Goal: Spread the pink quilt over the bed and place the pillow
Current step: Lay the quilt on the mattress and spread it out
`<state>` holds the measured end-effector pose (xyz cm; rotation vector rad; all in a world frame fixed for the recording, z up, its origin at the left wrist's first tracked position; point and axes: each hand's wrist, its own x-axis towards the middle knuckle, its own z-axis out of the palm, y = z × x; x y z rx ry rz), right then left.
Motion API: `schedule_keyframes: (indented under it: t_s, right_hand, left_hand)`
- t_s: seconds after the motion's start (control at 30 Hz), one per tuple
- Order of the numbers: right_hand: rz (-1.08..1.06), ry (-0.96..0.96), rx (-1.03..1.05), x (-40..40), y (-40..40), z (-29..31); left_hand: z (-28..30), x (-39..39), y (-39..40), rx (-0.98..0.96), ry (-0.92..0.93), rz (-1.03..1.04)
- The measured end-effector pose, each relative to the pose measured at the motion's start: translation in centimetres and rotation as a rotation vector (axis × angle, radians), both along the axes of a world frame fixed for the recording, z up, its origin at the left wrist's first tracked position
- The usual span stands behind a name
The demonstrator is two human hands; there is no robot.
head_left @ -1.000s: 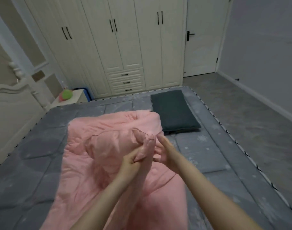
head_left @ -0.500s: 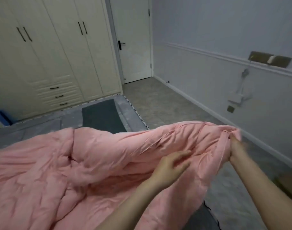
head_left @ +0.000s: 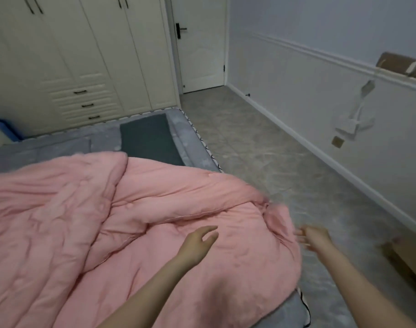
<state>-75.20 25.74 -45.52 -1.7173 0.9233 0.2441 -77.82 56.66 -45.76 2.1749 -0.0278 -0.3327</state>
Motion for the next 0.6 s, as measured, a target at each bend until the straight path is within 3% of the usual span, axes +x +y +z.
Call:
schedule_keyframes:
  t_s: [0.17, 0.33, 0.47, 0.6]
  right_hand:
    - [0.409, -0.001, 0.049, 2.7, 13.7, 0.5]
    - [0.715, -0.038, 0.094, 2.7, 29.0, 1.1]
    - [0.992, -0.045, 0.158, -1.9, 43.1, 2.4]
    - [1.162, -0.068, 0.168, -7.9, 52.8, 2.4]
  left_hand:
    - [0.1, -4.1, 12.6, 0.069, -0.005, 0.324]
    - [1.2, -13.0, 24.2, 0.052, -0.025, 0.676]
    - [1.4, -23.1, 32.8, 0.114, -0.037, 0.957]
    - [0.9, -31.4, 38.8, 0.141, -0.019, 1.077]
